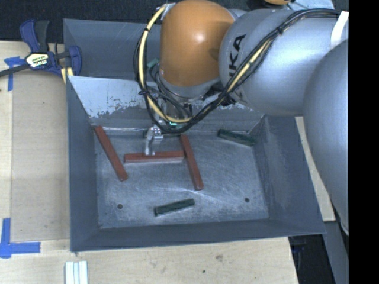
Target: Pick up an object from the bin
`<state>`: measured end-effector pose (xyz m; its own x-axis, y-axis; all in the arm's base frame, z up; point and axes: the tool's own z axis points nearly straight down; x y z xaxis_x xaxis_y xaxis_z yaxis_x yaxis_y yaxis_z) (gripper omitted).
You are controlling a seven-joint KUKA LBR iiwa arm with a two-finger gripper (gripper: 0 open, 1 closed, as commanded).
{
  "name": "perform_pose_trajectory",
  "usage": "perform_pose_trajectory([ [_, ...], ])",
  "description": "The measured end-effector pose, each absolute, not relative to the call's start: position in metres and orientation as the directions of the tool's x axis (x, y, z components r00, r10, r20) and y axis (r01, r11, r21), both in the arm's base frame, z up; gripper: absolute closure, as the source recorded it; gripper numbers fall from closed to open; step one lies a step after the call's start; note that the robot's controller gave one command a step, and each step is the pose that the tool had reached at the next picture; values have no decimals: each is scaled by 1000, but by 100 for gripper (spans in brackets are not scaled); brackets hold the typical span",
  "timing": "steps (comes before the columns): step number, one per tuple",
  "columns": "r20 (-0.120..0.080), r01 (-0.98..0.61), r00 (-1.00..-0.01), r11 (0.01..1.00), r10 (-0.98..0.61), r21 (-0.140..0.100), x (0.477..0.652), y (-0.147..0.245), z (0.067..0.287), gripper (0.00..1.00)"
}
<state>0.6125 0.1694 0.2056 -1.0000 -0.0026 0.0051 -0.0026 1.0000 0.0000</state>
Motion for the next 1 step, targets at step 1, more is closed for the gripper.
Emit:
perform_pose_trajectory([
  [1,-3,0,-1000,1000,0,1,614,169,210,0],
])
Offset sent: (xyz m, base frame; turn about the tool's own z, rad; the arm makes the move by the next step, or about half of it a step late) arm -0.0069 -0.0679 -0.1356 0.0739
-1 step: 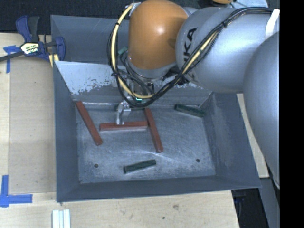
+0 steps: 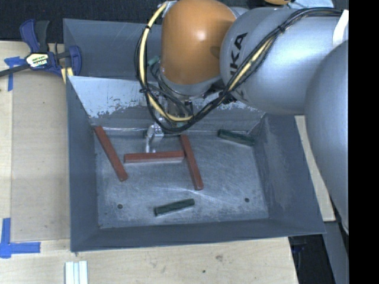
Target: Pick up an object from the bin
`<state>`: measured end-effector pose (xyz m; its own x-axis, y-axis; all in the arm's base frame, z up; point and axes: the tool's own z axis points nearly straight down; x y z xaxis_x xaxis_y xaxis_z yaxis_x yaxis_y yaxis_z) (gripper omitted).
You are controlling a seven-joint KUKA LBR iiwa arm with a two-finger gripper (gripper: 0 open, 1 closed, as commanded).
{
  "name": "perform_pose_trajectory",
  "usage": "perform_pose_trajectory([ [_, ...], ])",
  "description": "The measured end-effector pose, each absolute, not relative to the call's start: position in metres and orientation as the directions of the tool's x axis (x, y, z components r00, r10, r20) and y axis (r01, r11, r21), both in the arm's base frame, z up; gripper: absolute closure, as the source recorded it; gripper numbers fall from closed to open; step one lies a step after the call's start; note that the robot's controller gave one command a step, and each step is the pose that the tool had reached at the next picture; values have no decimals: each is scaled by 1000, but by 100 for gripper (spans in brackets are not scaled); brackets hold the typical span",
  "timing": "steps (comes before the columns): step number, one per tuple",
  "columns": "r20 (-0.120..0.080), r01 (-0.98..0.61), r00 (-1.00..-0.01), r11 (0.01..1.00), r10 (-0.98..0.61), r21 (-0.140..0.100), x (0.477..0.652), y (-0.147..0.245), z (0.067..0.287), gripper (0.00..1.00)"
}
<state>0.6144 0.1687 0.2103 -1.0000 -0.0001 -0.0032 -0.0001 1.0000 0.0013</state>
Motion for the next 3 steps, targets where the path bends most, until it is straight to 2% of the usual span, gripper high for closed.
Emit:
perform_pose_trajectory([
  [1,-6,43,-999,999,43,2,610,128,125,0],
  [2,3,35,-999,999,35,-1,610,113,113,0],
  [3,-2,195,-981,981,195,1,615,99,120,0],
])
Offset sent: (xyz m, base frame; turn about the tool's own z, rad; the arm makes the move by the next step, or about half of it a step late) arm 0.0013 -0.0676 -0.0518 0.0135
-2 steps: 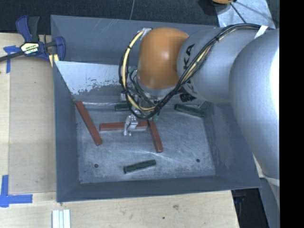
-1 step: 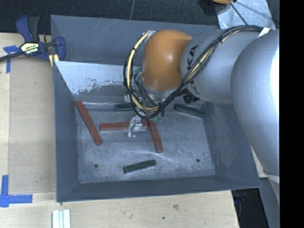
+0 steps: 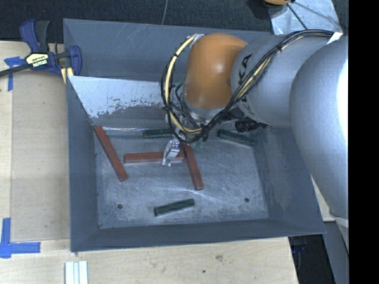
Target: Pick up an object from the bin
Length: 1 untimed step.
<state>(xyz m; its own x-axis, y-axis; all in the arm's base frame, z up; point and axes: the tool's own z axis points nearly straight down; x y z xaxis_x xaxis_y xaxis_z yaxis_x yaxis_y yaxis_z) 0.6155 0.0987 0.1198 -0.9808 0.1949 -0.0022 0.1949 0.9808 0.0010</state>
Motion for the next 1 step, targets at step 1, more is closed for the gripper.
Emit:
perform_pose_trajectory([
  [1,-29,41,-999,999,41,0,608,96,83,0],
])
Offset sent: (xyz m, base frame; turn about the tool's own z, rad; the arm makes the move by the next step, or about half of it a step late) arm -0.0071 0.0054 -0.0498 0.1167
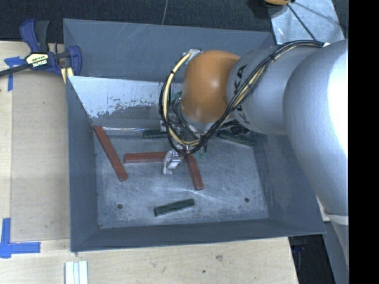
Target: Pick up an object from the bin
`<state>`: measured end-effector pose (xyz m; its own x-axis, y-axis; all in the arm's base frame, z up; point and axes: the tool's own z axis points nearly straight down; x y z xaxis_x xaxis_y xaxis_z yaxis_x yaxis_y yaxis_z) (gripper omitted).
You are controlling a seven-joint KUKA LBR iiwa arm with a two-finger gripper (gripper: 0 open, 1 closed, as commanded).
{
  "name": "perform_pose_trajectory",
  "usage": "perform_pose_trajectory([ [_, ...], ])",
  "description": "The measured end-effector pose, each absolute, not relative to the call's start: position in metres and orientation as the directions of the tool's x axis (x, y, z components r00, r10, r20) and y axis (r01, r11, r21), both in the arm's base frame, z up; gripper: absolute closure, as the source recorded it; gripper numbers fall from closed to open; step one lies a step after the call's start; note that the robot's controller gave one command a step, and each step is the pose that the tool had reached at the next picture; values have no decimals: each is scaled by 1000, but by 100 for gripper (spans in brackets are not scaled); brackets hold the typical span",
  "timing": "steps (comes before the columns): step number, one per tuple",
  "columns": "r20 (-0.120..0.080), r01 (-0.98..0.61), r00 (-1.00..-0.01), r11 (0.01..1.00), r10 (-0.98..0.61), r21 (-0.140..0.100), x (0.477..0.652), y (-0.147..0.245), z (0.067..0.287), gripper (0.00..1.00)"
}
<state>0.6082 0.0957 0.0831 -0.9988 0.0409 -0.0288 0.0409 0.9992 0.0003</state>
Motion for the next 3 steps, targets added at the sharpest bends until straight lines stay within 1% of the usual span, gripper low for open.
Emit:
perform_pose_trajectory([
  [1,-19,47,-999,999,47,4,607,98,84,100],
  [3,-16,47,-999,999,47,4,606,98,85,100],
])
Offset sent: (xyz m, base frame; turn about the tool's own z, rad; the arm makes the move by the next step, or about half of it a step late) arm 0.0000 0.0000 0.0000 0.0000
